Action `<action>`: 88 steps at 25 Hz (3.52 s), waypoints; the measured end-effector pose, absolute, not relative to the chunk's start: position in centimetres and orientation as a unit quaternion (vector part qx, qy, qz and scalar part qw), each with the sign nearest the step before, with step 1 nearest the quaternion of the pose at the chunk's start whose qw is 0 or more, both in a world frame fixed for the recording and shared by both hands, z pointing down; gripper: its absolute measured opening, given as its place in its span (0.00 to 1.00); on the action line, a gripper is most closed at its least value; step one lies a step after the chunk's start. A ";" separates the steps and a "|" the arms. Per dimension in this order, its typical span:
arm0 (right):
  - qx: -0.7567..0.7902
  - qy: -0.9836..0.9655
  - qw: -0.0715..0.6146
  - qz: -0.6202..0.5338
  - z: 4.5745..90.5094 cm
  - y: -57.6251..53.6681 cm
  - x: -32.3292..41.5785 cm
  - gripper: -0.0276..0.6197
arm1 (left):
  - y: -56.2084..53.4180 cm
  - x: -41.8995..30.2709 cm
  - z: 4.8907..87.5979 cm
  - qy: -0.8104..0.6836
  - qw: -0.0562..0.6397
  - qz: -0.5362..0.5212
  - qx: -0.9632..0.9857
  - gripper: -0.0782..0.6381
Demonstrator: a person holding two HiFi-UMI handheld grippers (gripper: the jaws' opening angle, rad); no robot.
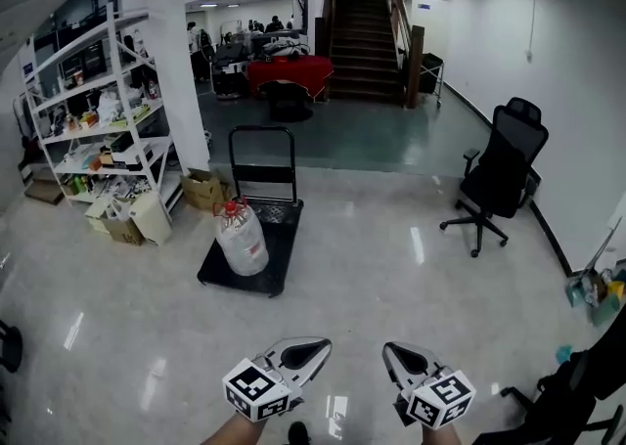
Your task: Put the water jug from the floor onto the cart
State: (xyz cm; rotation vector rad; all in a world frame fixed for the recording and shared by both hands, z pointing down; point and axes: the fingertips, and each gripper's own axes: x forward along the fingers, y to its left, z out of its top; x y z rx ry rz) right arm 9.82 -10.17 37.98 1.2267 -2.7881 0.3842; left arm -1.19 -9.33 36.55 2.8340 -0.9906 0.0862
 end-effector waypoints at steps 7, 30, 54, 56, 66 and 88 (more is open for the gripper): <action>0.396 -0.910 0.043 0.115 38.9 -1.0 19.9 0.05 | -0.1 9.3 36.5 -0.328 0.062 0.035 0.942 0.11; 0.413 -0.902 0.053 0.116 39.9 23.1 16.5 0.05 | 26.9 5.9 40.0 -0.311 0.103 0.034 0.944 0.11; 0.422 -0.901 0.045 0.087 38.9 50.0 26.2 0.05 | 48.9 10.7 37.7 -0.364 0.095 0.023 0.926 0.11; 0.427 -0.898 0.039 0.098 39.3 51.8 28.6 0.05 | 51.0 13.1 37.6 -0.355 0.097 0.026 0.929 0.11; 0.442 -0.891 0.023 0.105 38.8 57.8 32.3 0.05 | 58.4 16.1 36.5 -0.351 0.104 0.043 0.930 0.11; 0.475 -0.873 0.069 0.091 38.1 65.2 23.2 0.05 | 65.3 6.7 37.6 -0.318 0.106 0.004 0.942 0.11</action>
